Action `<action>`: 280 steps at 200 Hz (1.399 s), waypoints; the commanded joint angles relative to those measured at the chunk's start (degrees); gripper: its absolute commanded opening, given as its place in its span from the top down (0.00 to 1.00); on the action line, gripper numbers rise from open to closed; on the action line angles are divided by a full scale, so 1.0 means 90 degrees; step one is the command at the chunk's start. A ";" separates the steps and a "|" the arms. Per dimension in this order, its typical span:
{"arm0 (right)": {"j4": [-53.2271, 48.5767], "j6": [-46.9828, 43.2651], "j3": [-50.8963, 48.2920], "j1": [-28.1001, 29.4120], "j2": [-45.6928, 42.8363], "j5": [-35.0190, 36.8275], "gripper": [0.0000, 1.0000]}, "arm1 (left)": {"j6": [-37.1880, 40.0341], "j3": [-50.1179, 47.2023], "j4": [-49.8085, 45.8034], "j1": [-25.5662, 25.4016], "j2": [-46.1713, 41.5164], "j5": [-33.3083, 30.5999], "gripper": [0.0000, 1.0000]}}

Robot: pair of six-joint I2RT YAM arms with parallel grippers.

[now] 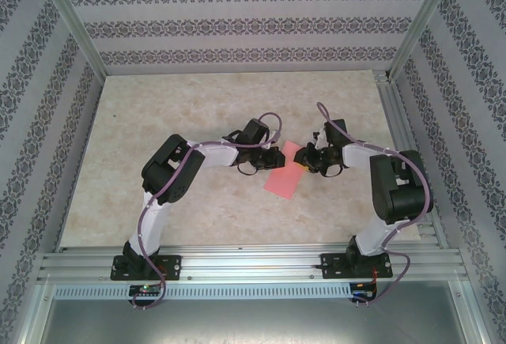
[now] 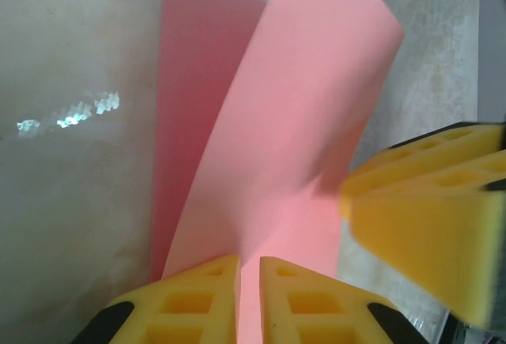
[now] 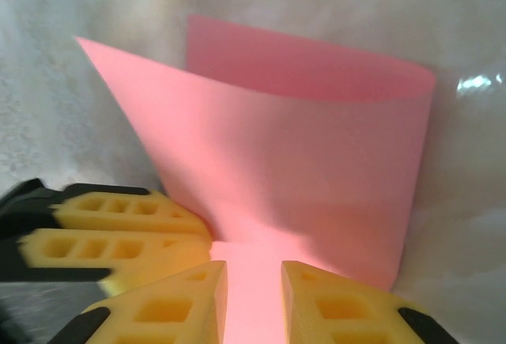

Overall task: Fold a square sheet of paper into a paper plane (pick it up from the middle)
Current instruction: Fold the square sheet of paper in half at the center of the table.

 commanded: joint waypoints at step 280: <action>-0.0525 -0.0578 0.0938 -0.0448 0.1212 0.0389 0.74 | 0.0135 -0.0062 -0.0481 -0.0039 0.0269 -0.0060 0.84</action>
